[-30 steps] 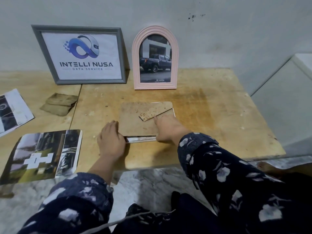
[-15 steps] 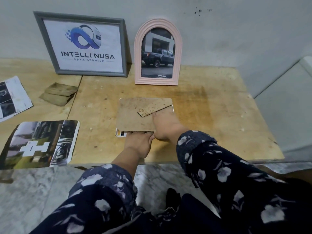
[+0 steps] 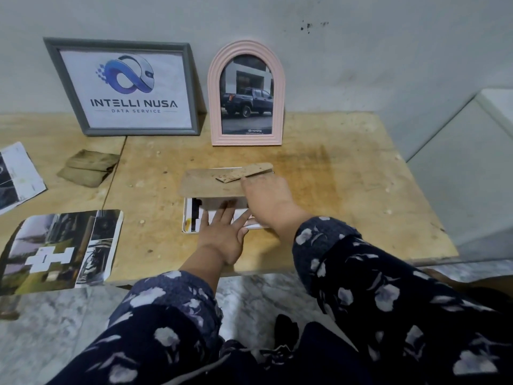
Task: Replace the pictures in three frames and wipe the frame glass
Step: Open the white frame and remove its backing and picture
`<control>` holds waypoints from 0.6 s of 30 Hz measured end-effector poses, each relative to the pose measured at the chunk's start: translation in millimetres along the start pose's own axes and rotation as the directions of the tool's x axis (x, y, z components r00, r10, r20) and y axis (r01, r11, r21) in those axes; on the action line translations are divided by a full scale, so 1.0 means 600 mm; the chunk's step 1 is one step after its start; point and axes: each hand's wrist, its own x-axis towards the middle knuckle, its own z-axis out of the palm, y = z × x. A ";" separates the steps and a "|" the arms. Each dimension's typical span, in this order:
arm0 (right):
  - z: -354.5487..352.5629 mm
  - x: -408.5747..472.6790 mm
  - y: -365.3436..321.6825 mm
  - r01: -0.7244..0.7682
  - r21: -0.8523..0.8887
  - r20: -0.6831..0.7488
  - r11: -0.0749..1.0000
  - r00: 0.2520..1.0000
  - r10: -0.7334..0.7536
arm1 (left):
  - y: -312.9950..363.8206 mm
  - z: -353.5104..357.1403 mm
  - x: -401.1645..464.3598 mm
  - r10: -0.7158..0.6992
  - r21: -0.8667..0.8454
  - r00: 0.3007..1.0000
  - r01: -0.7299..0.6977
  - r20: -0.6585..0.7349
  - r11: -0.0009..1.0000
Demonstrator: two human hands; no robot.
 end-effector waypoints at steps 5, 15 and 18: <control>-0.048 -0.012 0.052 -0.082 0.272 0.026 0.959 0.997 0.078 | 0.005 -0.049 0.017 0.023 0.012 1.000 -0.023 0.007 1.000; 0.024 -0.075 0.223 -0.343 0.313 -0.013 0.886 0.931 0.365 | 0.064 -0.163 0.100 -0.395 -0.897 0.888 -0.044 -0.236 0.440; 0.072 -0.096 0.254 -0.410 0.286 -0.008 0.866 0.903 0.430 | 0.129 -0.173 0.124 -0.264 -0.923 0.950 -0.054 -0.164 0.381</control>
